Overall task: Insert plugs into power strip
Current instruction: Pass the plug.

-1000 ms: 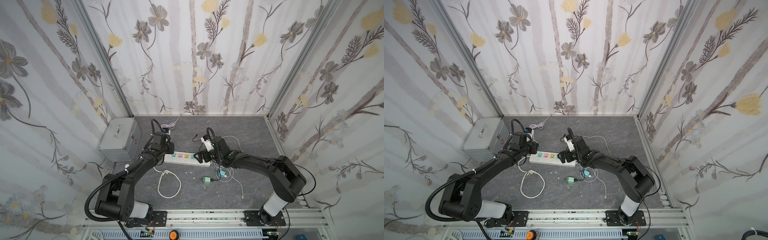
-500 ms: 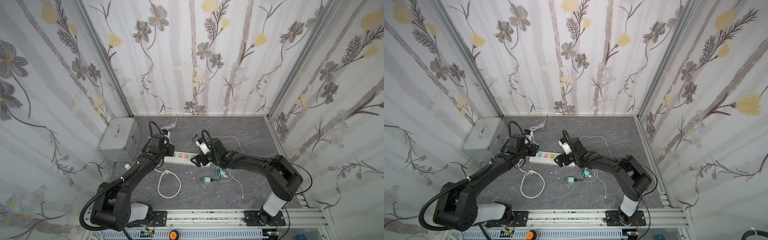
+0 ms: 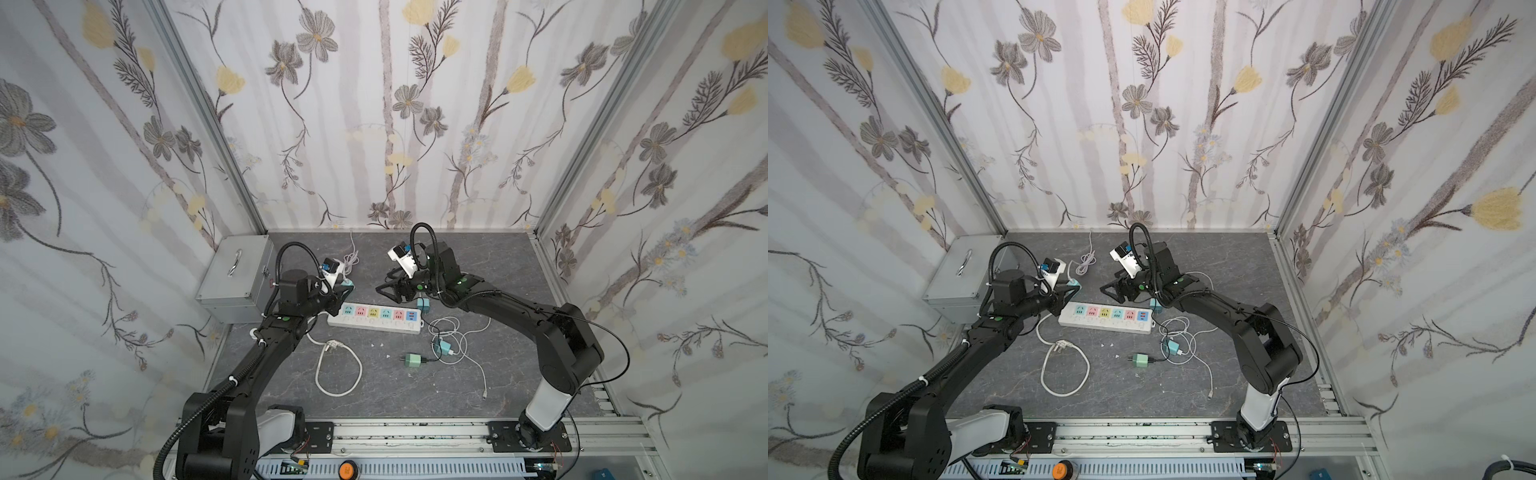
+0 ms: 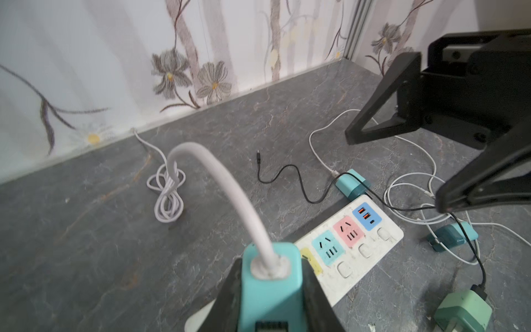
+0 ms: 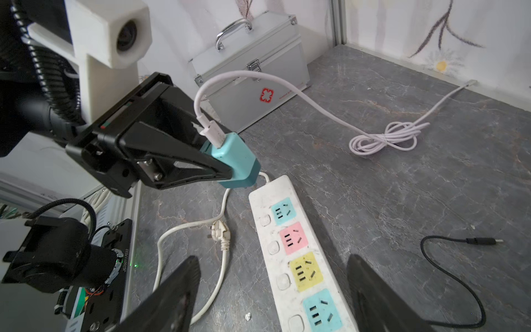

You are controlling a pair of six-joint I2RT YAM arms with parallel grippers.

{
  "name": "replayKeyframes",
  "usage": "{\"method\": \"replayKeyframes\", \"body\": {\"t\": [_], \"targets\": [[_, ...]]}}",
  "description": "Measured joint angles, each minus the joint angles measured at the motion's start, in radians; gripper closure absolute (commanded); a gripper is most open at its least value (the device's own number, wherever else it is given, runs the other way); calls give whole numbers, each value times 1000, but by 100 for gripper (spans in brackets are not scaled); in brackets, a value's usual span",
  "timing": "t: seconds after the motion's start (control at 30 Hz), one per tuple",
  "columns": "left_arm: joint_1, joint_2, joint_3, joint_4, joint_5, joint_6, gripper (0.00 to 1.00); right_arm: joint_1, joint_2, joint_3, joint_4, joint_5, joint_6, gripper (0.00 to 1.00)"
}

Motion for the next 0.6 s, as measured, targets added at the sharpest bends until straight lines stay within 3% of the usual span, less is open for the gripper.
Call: {"method": "replayKeyframes", "body": {"t": [0.23,0.6], "targets": [[6,5,0,-22,130,117,100,2,15,111,-142,-89,-81,23],[6,55,18,-23,207,164,100,39,119,274,-256,-182,-184,41]]}}
